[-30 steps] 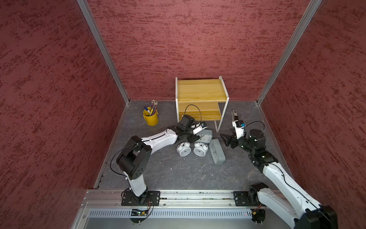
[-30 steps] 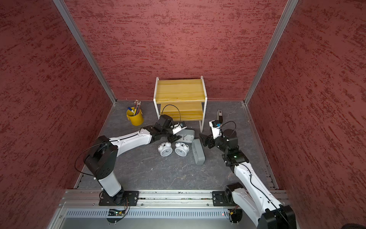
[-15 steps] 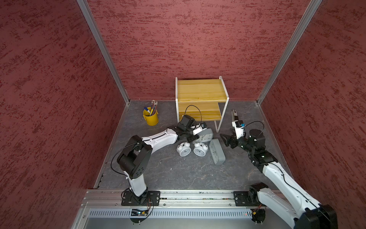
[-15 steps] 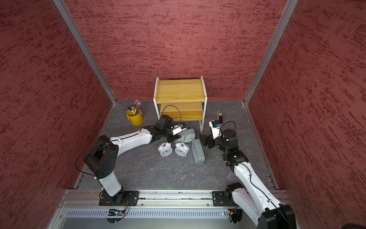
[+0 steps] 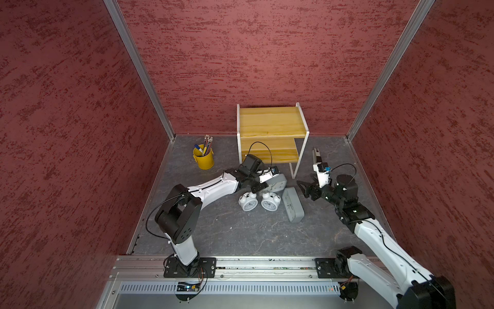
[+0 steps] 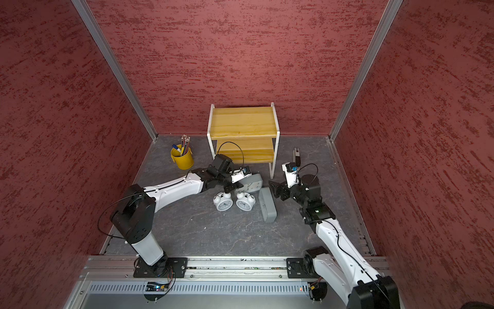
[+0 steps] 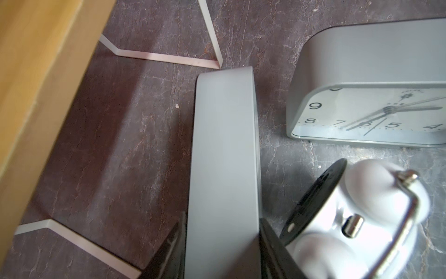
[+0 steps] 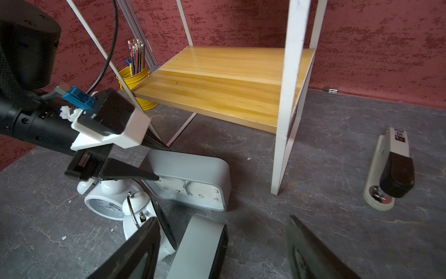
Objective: Place the alarm clocks on the shelf by style
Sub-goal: Pick up the alarm from the center of the board.
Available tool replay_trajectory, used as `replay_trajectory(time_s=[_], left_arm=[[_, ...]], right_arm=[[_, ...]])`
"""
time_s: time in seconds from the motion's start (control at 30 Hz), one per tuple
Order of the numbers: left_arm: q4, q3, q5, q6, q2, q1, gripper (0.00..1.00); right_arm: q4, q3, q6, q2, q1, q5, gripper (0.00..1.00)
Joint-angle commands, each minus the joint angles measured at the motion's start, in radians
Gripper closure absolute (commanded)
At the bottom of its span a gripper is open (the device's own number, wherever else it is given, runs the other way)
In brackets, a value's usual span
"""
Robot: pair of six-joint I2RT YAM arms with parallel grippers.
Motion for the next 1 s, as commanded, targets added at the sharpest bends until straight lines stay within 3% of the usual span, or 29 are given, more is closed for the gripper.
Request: replay_trajectory(time_s=[0.0,0.37,0.5,0.73,0.97], left_arm=[[0.028,0.005,0.003,0.012,-0.087,0.002,0.85],[-0.102,0.066,-0.02,0.006,-0.201,0.001,0.87],[-0.175,0.11,-0.019,0.002,-0.232,0.003,0.87],[-0.367,0.225,0.056,-0.007,-0.266,0.002,0.87],[-0.437,0.264,0.156,0.019,-0.322,0.002,0.88]], right_arm=[[0.024,0.0,0.007,-0.016,0.008,-0.005,0.17],[0.046,0.037,-0.006,-0.011,0.008,-0.092,0.16],[0.039,0.073,-0.066,0.007,0.009,-0.215,0.07],[0.036,0.145,-0.151,0.082,0.008,-0.396,0.06],[-0.034,0.246,-0.231,0.159,0.009,-0.502,0.08]])
